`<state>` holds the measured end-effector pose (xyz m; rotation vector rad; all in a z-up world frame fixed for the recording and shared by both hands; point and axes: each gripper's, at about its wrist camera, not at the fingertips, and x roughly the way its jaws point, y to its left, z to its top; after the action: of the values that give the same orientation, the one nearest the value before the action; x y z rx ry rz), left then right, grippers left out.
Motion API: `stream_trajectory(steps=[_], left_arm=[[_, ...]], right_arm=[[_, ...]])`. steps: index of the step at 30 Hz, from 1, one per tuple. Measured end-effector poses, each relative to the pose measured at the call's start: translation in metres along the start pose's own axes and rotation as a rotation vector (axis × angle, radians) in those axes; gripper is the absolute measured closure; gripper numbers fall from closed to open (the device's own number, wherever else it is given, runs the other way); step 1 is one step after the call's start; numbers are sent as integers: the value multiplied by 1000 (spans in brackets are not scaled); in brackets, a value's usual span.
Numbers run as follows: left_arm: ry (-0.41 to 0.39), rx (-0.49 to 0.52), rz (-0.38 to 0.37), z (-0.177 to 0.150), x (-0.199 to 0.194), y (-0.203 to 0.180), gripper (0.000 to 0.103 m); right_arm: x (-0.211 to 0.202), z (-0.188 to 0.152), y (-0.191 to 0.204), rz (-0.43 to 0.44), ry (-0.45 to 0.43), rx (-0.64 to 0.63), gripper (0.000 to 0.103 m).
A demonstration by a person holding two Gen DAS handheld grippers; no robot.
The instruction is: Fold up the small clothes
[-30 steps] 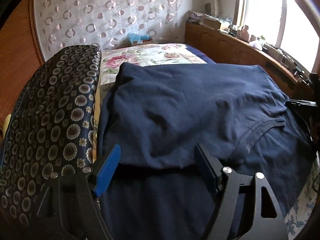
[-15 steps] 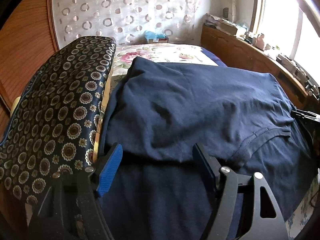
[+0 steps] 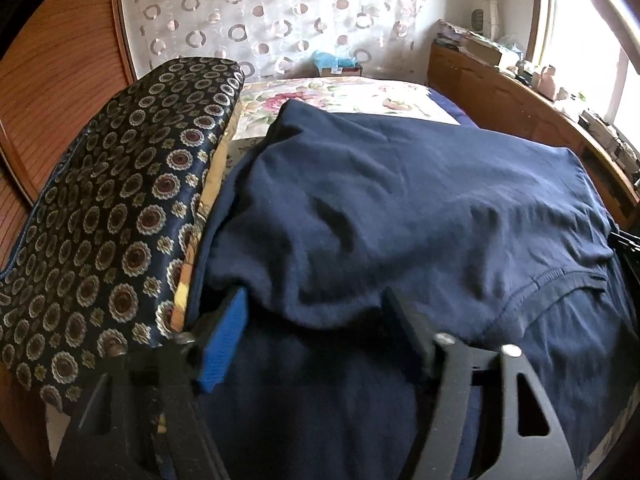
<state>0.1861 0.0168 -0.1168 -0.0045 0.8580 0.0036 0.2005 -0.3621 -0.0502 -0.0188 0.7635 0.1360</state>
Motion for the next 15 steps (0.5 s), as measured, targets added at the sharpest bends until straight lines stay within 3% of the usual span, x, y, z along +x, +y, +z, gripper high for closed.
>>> stream_trajectory(steps=[2,5,7,8,9,10,15], left_arm=[[5,-7,12,4,2,2,63],[5,0,12,7,4,6,73],[0,9,7,6,5,7,82],[0,5,-1,5,4,9,92],[-2,2,-14,5,3,10,95],[-5,2,-20,6,2,11,96],[-87,8,-43,8,-25,17,97]], right_arm=[[1,-1,-1,4,-3,7,50],[1,-2,-1,0,-10,7,53],[1,-2,2,-5,-10,-10,67],[1,-2,4,-10,-11,-20,80],[0,-2,6,-7,-14,-31,93],[-1,-2,8,-2,-20,-45,98],[-18,1,11,22,-92,-64,100]])
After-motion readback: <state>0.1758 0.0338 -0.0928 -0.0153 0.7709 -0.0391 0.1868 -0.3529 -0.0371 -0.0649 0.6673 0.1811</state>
